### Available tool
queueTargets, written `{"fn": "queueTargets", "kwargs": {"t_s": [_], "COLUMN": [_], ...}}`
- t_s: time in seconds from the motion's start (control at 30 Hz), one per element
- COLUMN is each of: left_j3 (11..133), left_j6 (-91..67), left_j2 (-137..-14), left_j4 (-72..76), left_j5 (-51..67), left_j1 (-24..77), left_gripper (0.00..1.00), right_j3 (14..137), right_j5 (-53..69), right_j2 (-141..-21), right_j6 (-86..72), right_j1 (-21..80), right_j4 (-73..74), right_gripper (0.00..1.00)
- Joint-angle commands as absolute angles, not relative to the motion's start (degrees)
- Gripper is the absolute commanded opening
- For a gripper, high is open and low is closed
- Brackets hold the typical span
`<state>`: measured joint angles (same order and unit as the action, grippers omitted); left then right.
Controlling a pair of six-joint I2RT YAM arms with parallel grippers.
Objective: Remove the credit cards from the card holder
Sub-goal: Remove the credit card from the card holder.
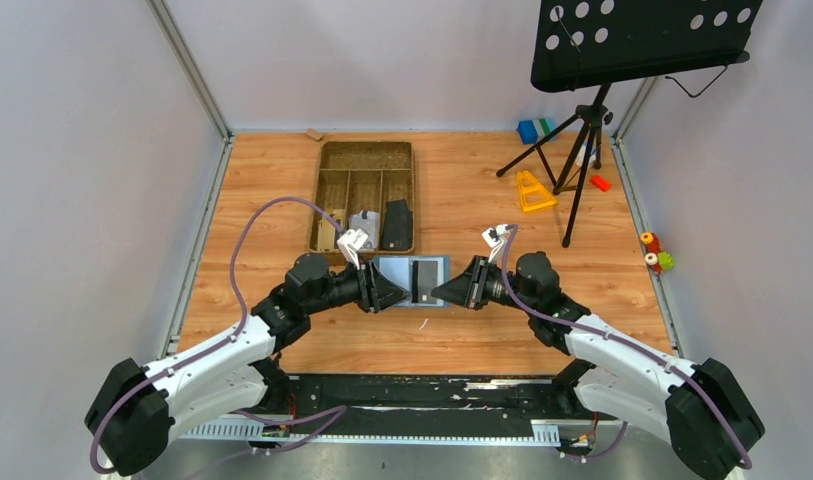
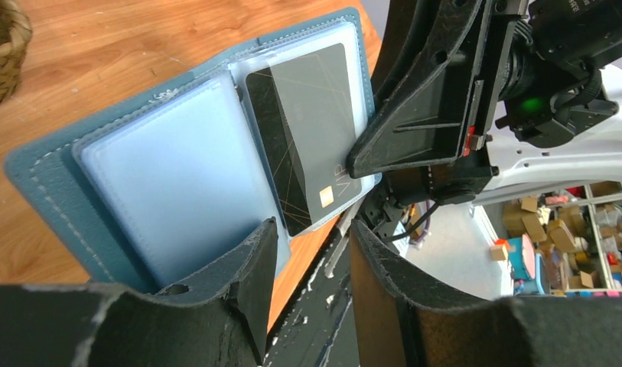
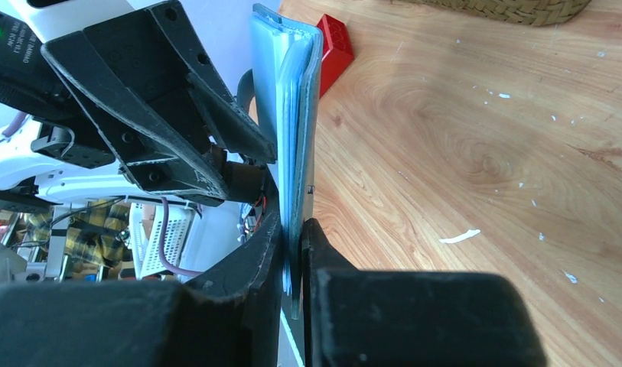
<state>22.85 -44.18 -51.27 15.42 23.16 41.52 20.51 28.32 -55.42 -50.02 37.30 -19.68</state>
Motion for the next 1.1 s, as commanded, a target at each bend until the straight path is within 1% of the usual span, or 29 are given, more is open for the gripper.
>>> {"fn": "queueTargets", "kwargs": {"t_s": [0.0, 0.33, 0.5, 0.7, 1.07], "left_j3": [22.2, 20.9, 20.8, 21.2, 22.0], "left_j6": [-45.9, -47.7, -48.7, -48.9, -49.5], "left_j2": [-52.7, -53.7, -55.3, -55.9, -57.5], "left_j4": [21.2, 23.8, 26.5, 23.9, 19.7], "left_j5": [26.0, 26.2, 27.7, 26.0, 22.9], "left_j1": [41.4, 41.4, 41.4, 41.4, 41.2], "left_gripper": [0.47, 0.48, 0.47, 0.45, 0.46], "right_j3": [20.6, 20.2, 19.4, 18.8, 18.3], "right_j5": [29.8, 30.2, 31.6, 32.4, 32.5], "right_j2": [-55.3, -54.7, -55.3, -55.3, -54.7], "right_j6": [-51.4, -52.3, -54.5, -55.6, -56.0], "right_j1": [37.1, 36.9, 36.7, 36.6, 36.3], "right_j4": [-25.7, -25.9, -29.4, -31.4, -32.6], "right_gripper": [0.0, 0.0, 0.0, 0.0, 0.0]}}
